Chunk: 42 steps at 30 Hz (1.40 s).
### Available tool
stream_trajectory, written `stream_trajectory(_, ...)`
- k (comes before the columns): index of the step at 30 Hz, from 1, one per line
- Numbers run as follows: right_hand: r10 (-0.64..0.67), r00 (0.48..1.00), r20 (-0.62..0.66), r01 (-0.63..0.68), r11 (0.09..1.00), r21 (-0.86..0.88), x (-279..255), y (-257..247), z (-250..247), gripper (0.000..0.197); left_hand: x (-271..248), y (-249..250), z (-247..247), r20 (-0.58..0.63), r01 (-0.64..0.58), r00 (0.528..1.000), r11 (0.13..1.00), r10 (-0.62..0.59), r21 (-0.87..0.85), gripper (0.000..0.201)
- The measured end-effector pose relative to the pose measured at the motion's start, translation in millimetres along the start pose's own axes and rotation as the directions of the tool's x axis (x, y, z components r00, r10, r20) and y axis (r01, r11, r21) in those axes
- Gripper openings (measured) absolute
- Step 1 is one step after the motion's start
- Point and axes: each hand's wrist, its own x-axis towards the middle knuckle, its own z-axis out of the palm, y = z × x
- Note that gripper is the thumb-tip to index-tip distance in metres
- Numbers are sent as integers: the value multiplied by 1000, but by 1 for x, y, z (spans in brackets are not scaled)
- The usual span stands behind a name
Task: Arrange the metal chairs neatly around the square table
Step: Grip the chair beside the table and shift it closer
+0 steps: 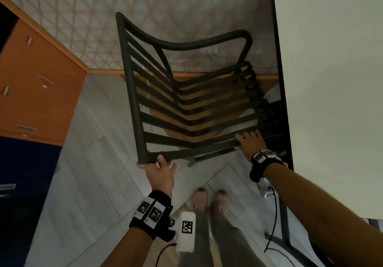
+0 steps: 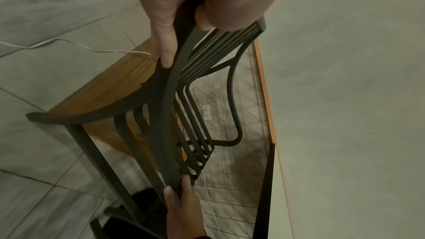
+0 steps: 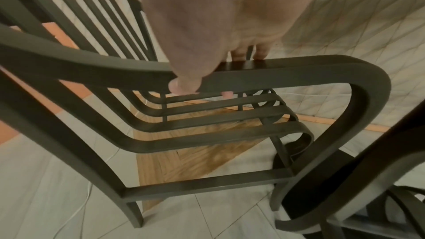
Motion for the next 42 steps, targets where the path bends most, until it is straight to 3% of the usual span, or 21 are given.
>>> stream_trajectory(6, 26, 1000, 14, -27, 998, 49, 12, -14, -14, 40, 27, 23, 11, -31, -25, 999, 999, 26, 40, 54)
stream_trajectory(14, 152, 983, 100, -165, 975, 145, 19, -29, -28, 37, 62, 62, 37, 12, -75, 997, 993, 74, 93, 57)
stream_trajectory(17, 188, 975, 115, -206, 962, 179, 25, -27, -33, 34, 71, 72, 49, 23, -79, 997, 990, 77, 117, 58)
stream_trajectory(22, 247, 959, 140, -274, 931, 240, 32, -20, -41, 32, 77, 81, 72, 76, -90, 994, 980, 78, 175, 43)
stream_trajectory(30, 288, 947, 144, -318, 909, 270, 41, 2, -50, 34, 85, 87, 101, 115, -102, 990, 974, 80, 203, 50)
stream_trajectory(36, 312, 947, 76, -321, 903, 285, 44, 7, -50, 34, 90, 96, 117, 163, -123, 983, 958, 82, 261, 36)
stream_trajectory(42, 301, 951, -68, -267, 914, 304, 30, 4, -43, 39, 98, 94, 103, 261, -148, 962, 956, 80, 255, 46)
